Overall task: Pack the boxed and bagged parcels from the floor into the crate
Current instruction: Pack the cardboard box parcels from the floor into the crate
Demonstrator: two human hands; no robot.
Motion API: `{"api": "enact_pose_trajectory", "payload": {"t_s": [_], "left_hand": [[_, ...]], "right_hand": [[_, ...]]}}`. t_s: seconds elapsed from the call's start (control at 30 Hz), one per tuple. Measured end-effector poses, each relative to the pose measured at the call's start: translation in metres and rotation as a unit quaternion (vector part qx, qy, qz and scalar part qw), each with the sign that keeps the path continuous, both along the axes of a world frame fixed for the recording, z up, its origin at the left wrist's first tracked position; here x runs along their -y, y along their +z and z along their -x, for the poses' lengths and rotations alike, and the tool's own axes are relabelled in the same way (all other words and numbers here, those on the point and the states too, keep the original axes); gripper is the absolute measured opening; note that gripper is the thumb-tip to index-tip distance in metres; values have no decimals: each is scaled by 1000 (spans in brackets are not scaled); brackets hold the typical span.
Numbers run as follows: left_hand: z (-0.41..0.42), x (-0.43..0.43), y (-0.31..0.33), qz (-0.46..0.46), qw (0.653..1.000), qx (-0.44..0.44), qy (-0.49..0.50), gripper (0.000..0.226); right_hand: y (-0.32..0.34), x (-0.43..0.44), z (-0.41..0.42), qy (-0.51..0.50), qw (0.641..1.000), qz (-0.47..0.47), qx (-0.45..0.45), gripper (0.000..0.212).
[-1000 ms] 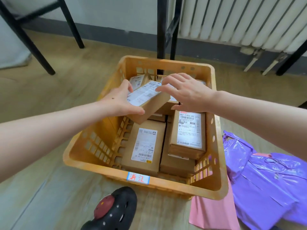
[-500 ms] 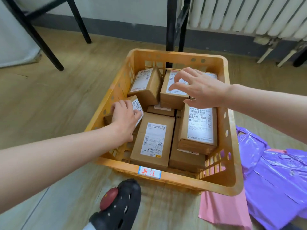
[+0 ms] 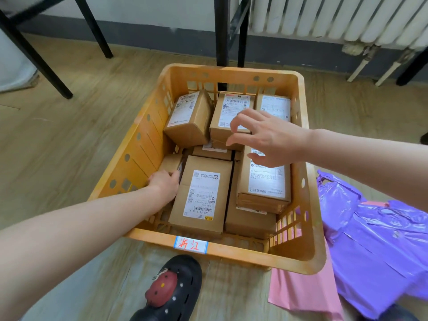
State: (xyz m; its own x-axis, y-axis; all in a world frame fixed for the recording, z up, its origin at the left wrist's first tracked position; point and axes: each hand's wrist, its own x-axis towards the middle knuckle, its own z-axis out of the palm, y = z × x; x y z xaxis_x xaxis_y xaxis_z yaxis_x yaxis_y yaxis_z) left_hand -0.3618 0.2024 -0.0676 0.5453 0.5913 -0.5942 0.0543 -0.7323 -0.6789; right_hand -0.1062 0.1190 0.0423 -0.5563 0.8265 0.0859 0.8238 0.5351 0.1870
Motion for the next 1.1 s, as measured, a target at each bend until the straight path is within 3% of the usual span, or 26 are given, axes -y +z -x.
{"api": "enact_pose_trajectory", "payload": {"t_s": [0.1, 0.23, 0.47, 0.63, 0.9, 1.1], "left_hand": [[8, -9, -2, 87, 994, 52, 39, 51], [7, -19, -2, 115, 990, 74, 38, 48], [8, -28, -13, 75, 991, 90, 70, 93], [2, -41, -27, 65, 985, 123, 103, 66], [6, -48, -31, 81, 986, 127, 71, 66], [-2, -38, -24, 111, 984, 133, 43, 69]], "right_hand": [[-2, 0, -4, 0, 1000, 8, 1, 48], [-1, -6, -4, -15, 1000, 10, -4, 45], [-9, -33, 5, -33, 999, 0, 8, 47], [-24, -71, 23, -89, 994, 33, 45, 58], [-35, -69, 17, -68, 996, 43, 43, 56], [-43, -96, 27, -109, 989, 61, 82, 75]]}}
